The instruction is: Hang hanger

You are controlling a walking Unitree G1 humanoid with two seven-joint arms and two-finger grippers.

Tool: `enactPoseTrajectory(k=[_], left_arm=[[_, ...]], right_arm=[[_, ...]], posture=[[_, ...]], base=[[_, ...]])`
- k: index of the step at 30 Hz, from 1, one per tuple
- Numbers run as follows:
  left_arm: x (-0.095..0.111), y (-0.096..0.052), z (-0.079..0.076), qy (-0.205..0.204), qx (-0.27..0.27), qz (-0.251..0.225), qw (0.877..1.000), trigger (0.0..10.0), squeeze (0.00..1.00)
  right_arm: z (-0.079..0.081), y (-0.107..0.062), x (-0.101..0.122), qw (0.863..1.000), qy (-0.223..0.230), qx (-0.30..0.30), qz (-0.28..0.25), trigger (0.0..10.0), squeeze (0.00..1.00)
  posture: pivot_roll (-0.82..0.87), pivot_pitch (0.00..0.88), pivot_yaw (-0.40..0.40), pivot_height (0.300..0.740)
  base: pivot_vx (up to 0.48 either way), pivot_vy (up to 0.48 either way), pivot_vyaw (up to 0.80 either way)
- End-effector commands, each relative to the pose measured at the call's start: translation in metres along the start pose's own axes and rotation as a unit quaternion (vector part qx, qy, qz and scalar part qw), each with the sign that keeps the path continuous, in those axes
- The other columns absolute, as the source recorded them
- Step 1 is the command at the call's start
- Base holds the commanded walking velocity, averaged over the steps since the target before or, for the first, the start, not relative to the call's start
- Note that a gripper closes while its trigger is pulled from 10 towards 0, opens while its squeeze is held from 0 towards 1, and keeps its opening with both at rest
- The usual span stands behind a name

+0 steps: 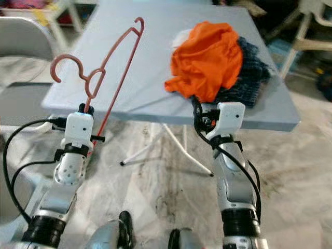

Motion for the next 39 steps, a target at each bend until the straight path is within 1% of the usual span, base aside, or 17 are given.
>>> enactPoseTrajectory(k=[1,7,10,14,15,16,17,19,20,21,23,26,30,33,34,36,39], left_arm=[[0.008,0.004,-0.001,-0.002,0.0,-0.015,1.0,10.0,0.0],[0.007,0.004,-0.002,-0.003,0.0,-0.014,1.0,10.0,0.0],[0.003,0.005,-0.002,-0.008,0.0,-0.007,1.0,10.0,0.0],[-0.006,0.004,-0.004,-0.009,-0.005,0.011,1.0,10.0,0.0],[-0.009,0.004,-0.005,-0.01,-0.007,0.018,1.0,10.0,0.0],[-0.014,0.004,-0.006,-0.011,-0.011,0.027,1.0,10.0,0.0],[-0.014,0.004,-0.006,-0.011,-0.011,0.027,1.0,10.0,0.0],[-0.02,0.004,-0.008,-0.008,-0.023,0.038,0.999,10.0,0.0],[-0.024,0.004,-0.009,-0.008,-0.027,0.046,0.999,10.0,0.0],[-0.031,0.004,-0.009,-0.01,-0.03,0.059,0.998,10.0,0.0],[-0.036,0.004,-0.009,-0.018,-0.03,0.071,0.997,10.0,0.0],[-0.038,0.004,-0.009,-0.023,-0.029,0.075,0.997,10.0,0.0],[-0.048,-0.001,-0.011,-0.03,-0.02,0.089,0.995,10.0,0.0],[-0.053,-0.003,-0.013,-0.033,-0.02,0.094,0.995,10.0,0.0],[-0.054,-0.003,-0.014,-0.033,-0.02,0.095,0.995,10.0,0.0],[-0.056,-0.003,-0.018,-0.035,-0.025,0.098,0.994,10.0,0.0],[-0.056,-0.001,-0.02,-0.035,-0.029,0.096,0.994,10.0,0.0]], right_arm=[[-0.002,0.0,-0.001,1.0,-0.002,-0.004,0.005,10.0,0.0],[0.0,-0.001,-0.007,1.0,0.002,0.003,0.017,10.0,0.0],[0.003,-0.001,-0.01,1.0,-0.01,0.014,0.021,10.0,0.0],[0.005,-0.003,-0.015,0.999,0.01,0.038,0.03,10.0,0.0],[0.005,-0.004,-0.017,0.999,0.006,0.038,0.033,10.0,0.0],[0.005,-0.006,-0.02,0.999,-0.017,0.038,0.035,10.0,0.0],[0.005,-0.006,-0.02,0.999,-0.017,0.038,0.035,10.0,0.0],[0.006,-0.01,-0.026,0.996,-0.067,0.034,0.043,10.0,0.0],[0.01,-0.013,-0.032,0.995,-0.059,0.047,0.062,10.0,0.0],[0.017,-0.019,-0.041,0.994,-0.034,0.063,0.086,10.0,0.0],[0.026,-0.024,-0.046,0.993,-0.006,0.071,0.093,10.0,0.0],[0.032,-0.025,-0.046,0.993,0.006,0.075,0.089,10.0,0.0],[0.038,-0.025,-0.047,0.993,0.061,0.028,0.094,10.0,0.0],[0.038,-0.026,-0.049,0.991,0.081,0.0,0.105,10.0,0.0],[0.038,-0.026,-0.049,0.99,0.086,-0.003,0.108,10.0,0.0],[0.038,-0.025,-0.046,0.992,0.06,0.005,0.107,10.0,0.0],[0.034,-0.023,-0.044,0.993,0.051,0.005,0.108,10.0,0.0]], posture=[[0.12,0.179,-0.044,0.74],[0.13,0.163,-0.06,0.74],[0.13,0.142,-0.061,0.74],[0.13,0.113,-0.053,0.74],[0.13,0.108,-0.051,0.74],[0.13,0.091,-0.046,0.74],[0.13,0.091,-0.046,0.74],[0.13,0.079,-0.044,0.74],[0.13,0.069,-0.041,0.74],[0.13,0.058,-0.038,0.74],[0.13,0.044,-0.037,0.74],[0.13,0.032,-0.038,0.74],[0.13,0.0,-0.049,0.74],[0.12,0.0,-0.059,0.74],[0.11,0.0,-0.067,0.74],[0.09,0.0,-0.09,0.74],[0.07,0.009,-0.111,0.74]], base=[[-0.259,0.0,0.0],[-0.202,0.0,0.0],[-0.175,0.0,0.0],[-0.129,0.0,0.0],[0.0,0.0,0.0],[0.0,0.0,0.0],[0.0,0.0,0.0],[0.0,0.0,0.0],[0.0,0.0,0.0],[0.0,0.0,0.0],[0.0,0.0,0.0],[0.0,0.0,0.0],[0.0,0.0,0.0],[0.0,0.0,0.0],[0.0,0.0,0.0],[0.0,0.0,0.0],[0.0,0.0,0.0]])
Point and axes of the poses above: a point about 5 cm out from each wrist's last joint towards the gripper, its own y axis pointing out of the wrist towards the gripper, its own x axis along the axis of the wrist's last joint, z = x × y, the point moved 3 cm from there along y, pointing out of the wrist towards the gripper, and after that the axes turned 13 degrees about -y, right-handed, at the moved point
